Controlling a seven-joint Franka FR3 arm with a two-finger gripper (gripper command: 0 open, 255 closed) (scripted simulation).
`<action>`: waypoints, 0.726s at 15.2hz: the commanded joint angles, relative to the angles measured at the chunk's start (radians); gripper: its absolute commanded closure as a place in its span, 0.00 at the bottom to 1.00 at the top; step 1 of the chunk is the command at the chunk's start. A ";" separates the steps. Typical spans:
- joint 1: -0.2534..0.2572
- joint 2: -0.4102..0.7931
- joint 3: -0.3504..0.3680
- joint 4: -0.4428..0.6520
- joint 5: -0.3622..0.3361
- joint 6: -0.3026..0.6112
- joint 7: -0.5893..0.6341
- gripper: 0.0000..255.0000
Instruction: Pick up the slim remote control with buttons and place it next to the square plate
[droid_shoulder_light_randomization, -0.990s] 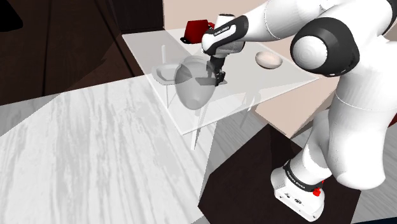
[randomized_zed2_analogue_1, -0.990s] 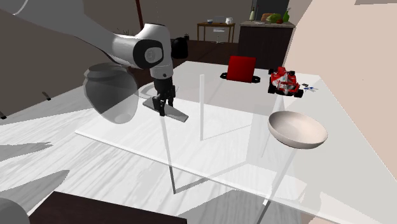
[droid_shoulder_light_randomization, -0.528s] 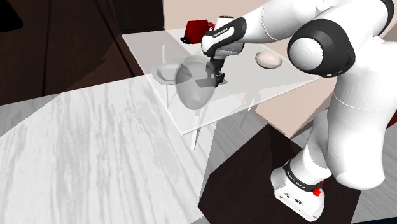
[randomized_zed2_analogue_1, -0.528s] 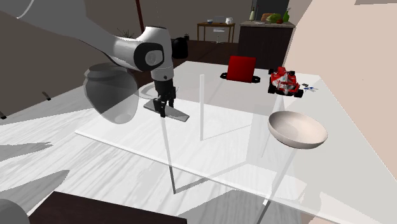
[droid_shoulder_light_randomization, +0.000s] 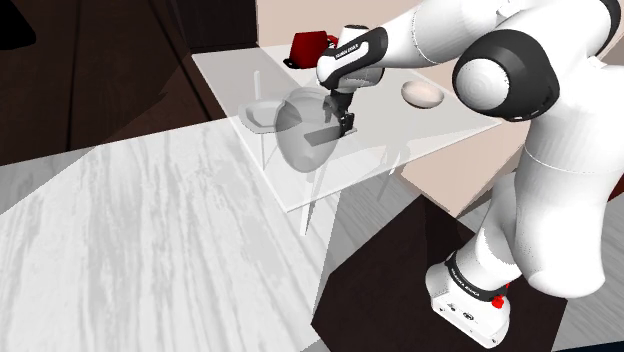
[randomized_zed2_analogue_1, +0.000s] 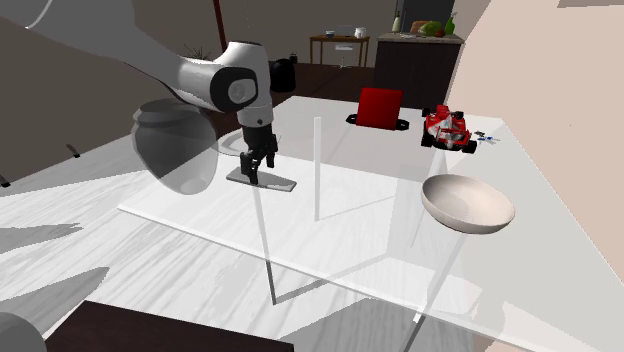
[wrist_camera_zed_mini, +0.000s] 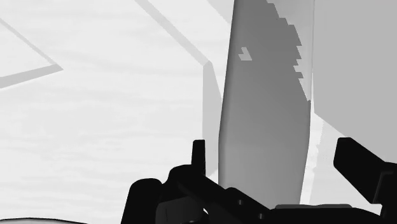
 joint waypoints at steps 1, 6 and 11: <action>0.011 -0.012 -0.011 0.007 -0.023 -0.027 0.014 0.00; 0.038 -0.068 -0.046 0.039 -0.079 -0.098 0.049 0.00; 0.038 -0.068 -0.046 0.039 -0.079 -0.098 0.049 0.00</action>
